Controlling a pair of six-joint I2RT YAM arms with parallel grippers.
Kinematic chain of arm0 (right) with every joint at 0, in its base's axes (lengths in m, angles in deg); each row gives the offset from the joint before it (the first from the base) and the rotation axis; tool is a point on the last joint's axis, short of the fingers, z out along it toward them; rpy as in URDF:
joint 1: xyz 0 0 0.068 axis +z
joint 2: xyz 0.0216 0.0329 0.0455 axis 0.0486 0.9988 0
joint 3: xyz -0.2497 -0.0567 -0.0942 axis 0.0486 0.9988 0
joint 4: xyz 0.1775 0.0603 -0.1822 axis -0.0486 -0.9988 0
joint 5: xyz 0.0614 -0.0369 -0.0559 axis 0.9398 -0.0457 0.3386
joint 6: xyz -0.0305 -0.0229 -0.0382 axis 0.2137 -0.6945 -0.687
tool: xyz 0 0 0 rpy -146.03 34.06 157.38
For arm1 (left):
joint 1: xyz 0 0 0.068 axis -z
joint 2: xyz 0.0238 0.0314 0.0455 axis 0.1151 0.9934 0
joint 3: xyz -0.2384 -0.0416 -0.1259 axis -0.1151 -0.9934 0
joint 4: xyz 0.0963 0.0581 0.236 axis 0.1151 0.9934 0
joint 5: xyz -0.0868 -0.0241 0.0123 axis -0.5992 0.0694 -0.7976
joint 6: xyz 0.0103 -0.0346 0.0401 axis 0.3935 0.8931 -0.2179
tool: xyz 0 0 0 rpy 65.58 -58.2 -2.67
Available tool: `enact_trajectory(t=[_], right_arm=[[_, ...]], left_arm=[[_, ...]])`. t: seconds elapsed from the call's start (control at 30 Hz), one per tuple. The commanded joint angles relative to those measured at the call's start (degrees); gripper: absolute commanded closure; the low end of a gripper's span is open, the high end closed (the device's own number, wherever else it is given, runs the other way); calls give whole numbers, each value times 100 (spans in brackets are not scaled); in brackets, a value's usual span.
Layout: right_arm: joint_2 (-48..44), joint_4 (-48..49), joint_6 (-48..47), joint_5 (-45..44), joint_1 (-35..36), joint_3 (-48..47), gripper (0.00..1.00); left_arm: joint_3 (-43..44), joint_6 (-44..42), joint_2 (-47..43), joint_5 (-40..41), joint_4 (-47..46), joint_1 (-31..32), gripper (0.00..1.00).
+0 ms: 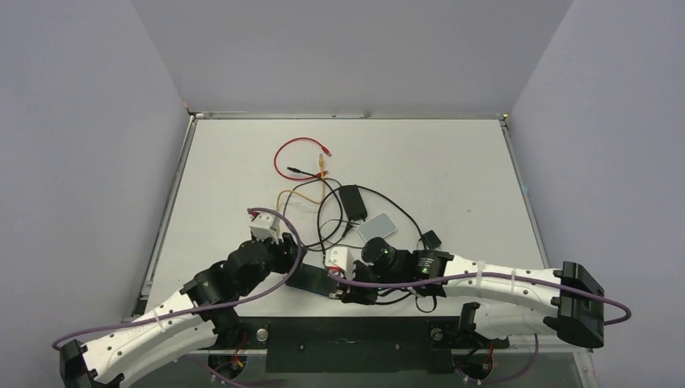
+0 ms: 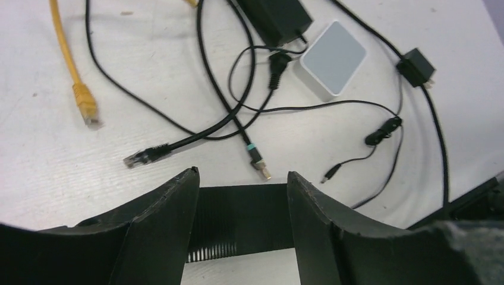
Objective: Insert the plug into the switch port
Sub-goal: Pick up the connector from the center of the board, then adjust the switch port at the center of the board.
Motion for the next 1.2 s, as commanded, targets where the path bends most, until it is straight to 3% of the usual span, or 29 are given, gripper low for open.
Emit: enact_trajectory(t=[0.0, 0.2, 0.6, 0.83, 1.17], right_arm=[[453, 810, 209, -212, 282, 94, 100], [1257, 1341, 597, -469, 497, 58, 100], [2314, 2021, 880, -933, 582, -111, 100], [2471, 2149, 932, -1151, 565, -44, 100], [2244, 2046, 989, -1499, 115, 233, 100]], left_arm=[[-397, 321, 233, -1347, -760, -1085, 49], [-886, 535, 863, -1974, -1587, -1913, 55], [-980, 585, 2065, -2107, -2431, -2162, 57], [-862, 502, 2812, -2310, -2830, -2270, 62], [-891, 516, 3097, -2878, -2823, -2311, 80]])
